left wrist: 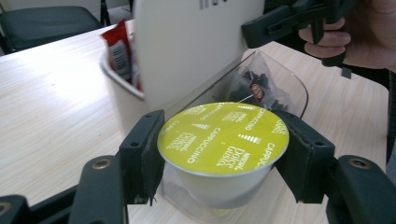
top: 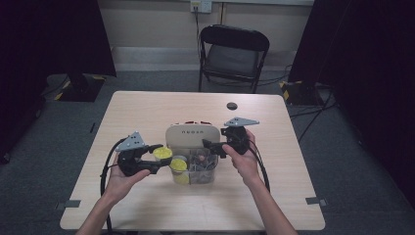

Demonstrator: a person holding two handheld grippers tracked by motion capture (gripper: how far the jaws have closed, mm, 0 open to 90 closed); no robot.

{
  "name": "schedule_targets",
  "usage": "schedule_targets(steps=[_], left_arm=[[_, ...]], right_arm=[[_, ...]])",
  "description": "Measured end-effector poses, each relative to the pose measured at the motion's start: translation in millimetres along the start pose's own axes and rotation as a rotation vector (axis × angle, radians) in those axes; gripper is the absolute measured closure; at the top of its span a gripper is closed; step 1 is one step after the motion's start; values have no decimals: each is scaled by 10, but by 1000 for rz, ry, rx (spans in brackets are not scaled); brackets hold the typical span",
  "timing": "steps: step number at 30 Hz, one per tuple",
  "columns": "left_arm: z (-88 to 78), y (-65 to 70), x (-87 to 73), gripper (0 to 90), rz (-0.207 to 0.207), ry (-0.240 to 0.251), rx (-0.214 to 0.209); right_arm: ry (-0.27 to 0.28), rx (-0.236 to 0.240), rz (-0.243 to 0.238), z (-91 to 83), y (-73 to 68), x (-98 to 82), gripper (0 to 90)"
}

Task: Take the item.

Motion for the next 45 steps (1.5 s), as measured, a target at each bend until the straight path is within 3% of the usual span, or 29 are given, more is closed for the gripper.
schedule_targets(steps=[5, 21, 37, 45], left_arm=[[-53, -137, -38, 379, -5, -8, 39], [-270, -548, -161, 379, -48, -28, 106], [-179, -1067, -419, 380, -142, -76, 161], [-119, -1173, -508, 380, -147, -106, 186]], right_arm=[[-2, 1, -1, 1, -2, -1, 117], [-7, 1, -7, 6, -9, -8, 117], [-11, 5, 0, 12, -5, -17, 116], [-14, 10, 0, 28, -6, -28, 105]])
Point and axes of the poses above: each handheld gripper's, and its own axes: z roughly forward along the jaws, x roughly out of its top, y roughly to its right, the point moved 9 cm from there along z, roughly forward along the jaws, and after that the axes turned 8 degrees about -z, right-handed, at the moved point
